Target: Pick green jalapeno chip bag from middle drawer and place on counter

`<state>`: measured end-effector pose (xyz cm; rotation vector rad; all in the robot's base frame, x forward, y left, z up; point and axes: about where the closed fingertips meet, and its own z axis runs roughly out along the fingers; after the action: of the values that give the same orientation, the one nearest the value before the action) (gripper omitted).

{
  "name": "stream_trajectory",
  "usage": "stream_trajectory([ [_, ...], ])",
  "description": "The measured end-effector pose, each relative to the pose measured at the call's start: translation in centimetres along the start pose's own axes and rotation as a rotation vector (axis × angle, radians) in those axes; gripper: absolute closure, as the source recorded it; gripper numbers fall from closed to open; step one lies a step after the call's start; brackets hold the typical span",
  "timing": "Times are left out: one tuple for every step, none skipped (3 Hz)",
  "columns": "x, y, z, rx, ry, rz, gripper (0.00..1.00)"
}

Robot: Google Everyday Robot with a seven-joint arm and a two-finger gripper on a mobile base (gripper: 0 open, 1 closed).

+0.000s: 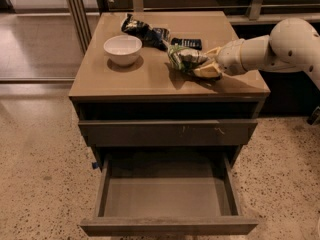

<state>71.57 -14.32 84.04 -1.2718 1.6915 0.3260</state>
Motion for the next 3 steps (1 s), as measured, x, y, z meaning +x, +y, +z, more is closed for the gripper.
stream_trajectory([
  [0.02, 0.01, 0.06, -0.001, 0.0, 0.0, 0.81],
  [0.02, 0.02, 0.06, -0.001, 0.0, 0.0, 0.58],
  [0.02, 0.02, 0.07, -0.001, 0.0, 0.0, 0.35],
])
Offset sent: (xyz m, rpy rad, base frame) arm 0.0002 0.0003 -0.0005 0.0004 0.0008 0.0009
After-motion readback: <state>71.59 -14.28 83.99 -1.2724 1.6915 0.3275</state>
